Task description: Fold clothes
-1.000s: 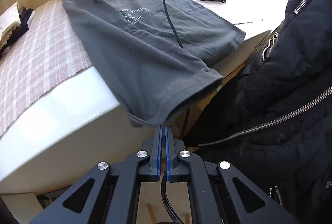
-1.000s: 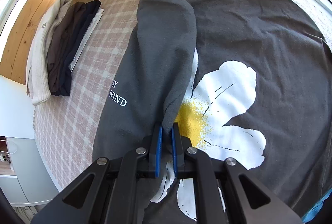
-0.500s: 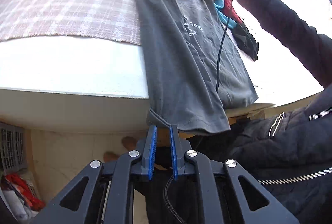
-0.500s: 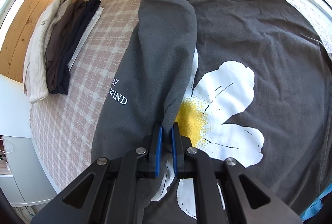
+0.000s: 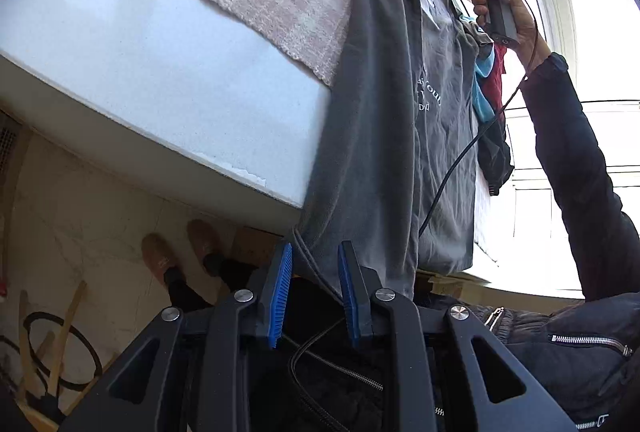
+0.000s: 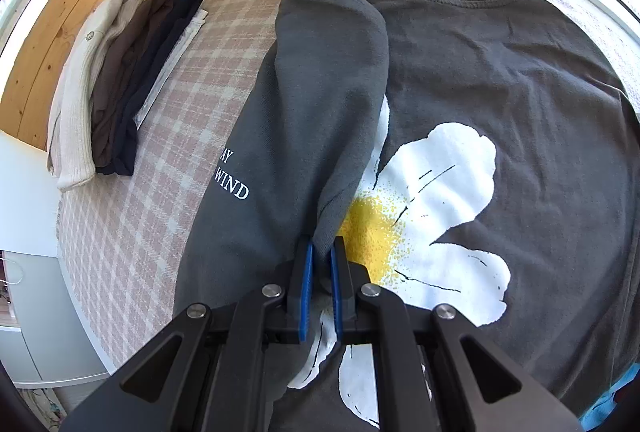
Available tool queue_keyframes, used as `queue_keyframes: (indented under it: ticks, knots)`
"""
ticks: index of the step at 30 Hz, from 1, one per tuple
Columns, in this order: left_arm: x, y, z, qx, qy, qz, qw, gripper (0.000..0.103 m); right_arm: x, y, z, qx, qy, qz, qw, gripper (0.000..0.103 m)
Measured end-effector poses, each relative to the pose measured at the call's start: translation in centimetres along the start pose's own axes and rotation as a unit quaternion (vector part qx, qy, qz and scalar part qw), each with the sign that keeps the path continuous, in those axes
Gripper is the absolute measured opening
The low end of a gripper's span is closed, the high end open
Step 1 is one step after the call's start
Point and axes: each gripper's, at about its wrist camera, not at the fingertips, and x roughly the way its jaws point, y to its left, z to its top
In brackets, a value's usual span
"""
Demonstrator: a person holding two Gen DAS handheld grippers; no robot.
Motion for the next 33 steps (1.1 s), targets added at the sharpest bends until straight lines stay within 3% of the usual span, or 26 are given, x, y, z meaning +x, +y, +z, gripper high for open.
queue_keyframes:
  ticks: [2,3,9,11,13,15,17,19,23,24,25,29,30,33]
  knots:
    - [0.4,0.3,0.1,-0.007,0.007,0.012,0.9999,0.013,0.0,-0.1,0.1,0.001,0.001,0.005,1.000,0.009]
    - [0.6,0.6,0.0,-0.013,0.009,0.014,0.9998,0.003,-0.1,-0.1,0.1,0.001,0.001,0.006,1.000,0.009]
    - [0.2,2.7,-1.3,-0.061,-0.017,-0.030,0.9975,0.002,-0.2,-0.1,0.0,-0.007,-0.001,0.011,1.000,0.009]
    - [0.0,4.2,-2.2,-0.107,-0.037,-0.072,0.9910,0.002,-0.2,-0.3,-0.1,-0.006,0.000,0.015,1.000,0.009]
    - [-0.2,6.2,-3.6,-0.170,-0.066,-0.130,0.9747,0.002,-0.2,-0.3,-0.1,-0.007,0.001,0.018,1.000,0.009]
    - [-0.1,7.5,-5.7,-0.235,-0.104,-0.187,0.9483,0.002,-0.3,-0.3,-0.1,-0.007,0.002,0.018,1.000,0.009]
    - [0.1,8.7,-8.0,-0.298,-0.141,-0.241,0.9127,0.002,-0.2,-0.3,-0.1,-0.009,0.003,0.018,1.000,0.009]
    - [0.2,9.8,-10.2,-0.358,-0.178,-0.294,0.8683,0.002,-0.2,-0.3,0.0,-0.008,0.004,0.019,1.000,0.009]
    - [0.7,10.5,-14.2,-0.453,-0.246,-0.384,0.7658,0.002,-0.3,-0.3,0.1,-0.008,0.005,0.019,1.000,0.009]
    - [0.9,9.8,-14.7,-0.460,-0.251,-0.400,0.7520,0.002,-0.3,-0.3,0.1,-0.009,0.006,0.019,1.000,0.009]
    - [0.9,9.1,-14.7,-0.457,-0.247,-0.398,0.7564,0.002,-0.3,-0.3,0.1,-0.009,0.006,0.019,1.000,0.009]
    - [1.9,10.5,-15.0,-0.456,-0.229,-0.324,0.7967,0.001,-0.1,-0.2,0.3,-0.011,0.008,0.018,1.000,0.009]
    - [1.9,11.3,-15.4,-0.464,-0.228,-0.281,0.8087,0.000,-0.1,-0.2,0.3,-0.011,0.009,0.018,1.000,0.009]
    - [0.2,13.6,-16.9,-0.485,-0.248,-0.185,0.8182,0.000,0.0,-0.2,0.4,-0.010,0.008,0.019,1.000,0.009]
